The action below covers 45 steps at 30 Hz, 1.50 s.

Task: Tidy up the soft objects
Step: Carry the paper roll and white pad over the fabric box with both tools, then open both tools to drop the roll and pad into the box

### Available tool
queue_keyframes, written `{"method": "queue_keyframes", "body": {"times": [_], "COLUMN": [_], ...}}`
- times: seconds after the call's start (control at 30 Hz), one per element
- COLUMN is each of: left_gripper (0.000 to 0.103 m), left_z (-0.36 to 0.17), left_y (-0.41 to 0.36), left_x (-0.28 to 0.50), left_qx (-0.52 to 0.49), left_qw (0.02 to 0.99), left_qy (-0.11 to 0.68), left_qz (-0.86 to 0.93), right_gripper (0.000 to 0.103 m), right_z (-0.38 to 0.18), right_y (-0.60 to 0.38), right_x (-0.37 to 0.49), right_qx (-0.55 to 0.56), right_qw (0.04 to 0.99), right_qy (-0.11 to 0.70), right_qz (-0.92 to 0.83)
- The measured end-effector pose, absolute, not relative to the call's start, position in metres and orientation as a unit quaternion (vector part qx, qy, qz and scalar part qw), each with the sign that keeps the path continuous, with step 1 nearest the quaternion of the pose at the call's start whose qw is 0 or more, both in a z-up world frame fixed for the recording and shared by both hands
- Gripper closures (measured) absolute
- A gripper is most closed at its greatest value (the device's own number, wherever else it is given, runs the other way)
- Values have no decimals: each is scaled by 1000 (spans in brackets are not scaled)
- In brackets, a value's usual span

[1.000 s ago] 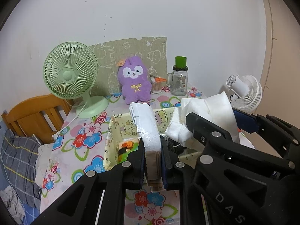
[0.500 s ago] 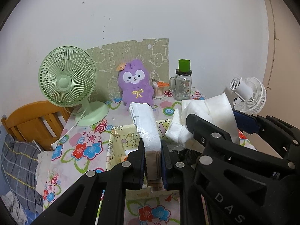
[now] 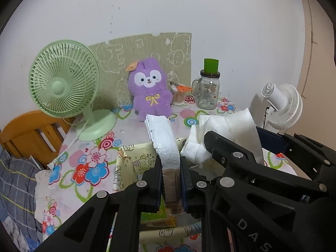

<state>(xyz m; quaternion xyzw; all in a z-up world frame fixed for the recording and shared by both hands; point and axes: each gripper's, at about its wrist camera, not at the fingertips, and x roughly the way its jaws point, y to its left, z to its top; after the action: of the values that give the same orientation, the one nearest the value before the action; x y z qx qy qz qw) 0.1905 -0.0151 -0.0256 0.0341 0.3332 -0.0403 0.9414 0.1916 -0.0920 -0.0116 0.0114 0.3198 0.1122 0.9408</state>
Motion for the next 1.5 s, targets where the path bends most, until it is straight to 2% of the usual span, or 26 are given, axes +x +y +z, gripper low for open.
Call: {"method": "queue_keyframes", "body": {"times": [0.2,0.3,0.37,0.43,0.47,0.7,0.77,0.83,0.93,1.03,1.27,1.5], "left_gripper": [86,72,56,45,43,38,38,36,32,28,19,17], "left_z": [-40,-48,-51,-54,-55,-65,-67,-69,-68,-67,-61,-57], "left_y": [-9,-6,-4,-2,0,13,13,12,12,12,6,9], "left_x": [210,217,220,222,223,228,229,230,228,225,208,190], "left_qx": [22,16,14,16,16,14,17,21,21,26,44,37], "left_qw": [934,931,930,928,927,917,915,913,914,914,919,920], "left_qy": [354,362,365,372,374,398,403,408,406,404,392,389], "left_qz": [-45,-39,-32,-19,-12,4,5,1,-4,-5,2,6], "right_gripper": [50,50,50,51,51,50,46,33,18,11,10,9], "right_z": [-26,-34,-38,-42,-43,-52,-54,-55,-55,-54,-52,-47], "right_y": [-90,-87,-84,-82,-81,-72,-69,-68,-68,-69,-76,-76], "right_x": [210,218,221,225,226,235,237,237,235,232,220,202], "right_qx": [11,13,9,7,6,-3,-10,-16,-13,-13,-8,-17], "right_qw": [936,931,930,929,928,919,917,917,918,920,917,918], "right_qy": [335,346,348,351,352,368,372,372,368,364,373,366], "right_qz": [112,113,115,119,120,140,143,144,149,146,141,153]}}
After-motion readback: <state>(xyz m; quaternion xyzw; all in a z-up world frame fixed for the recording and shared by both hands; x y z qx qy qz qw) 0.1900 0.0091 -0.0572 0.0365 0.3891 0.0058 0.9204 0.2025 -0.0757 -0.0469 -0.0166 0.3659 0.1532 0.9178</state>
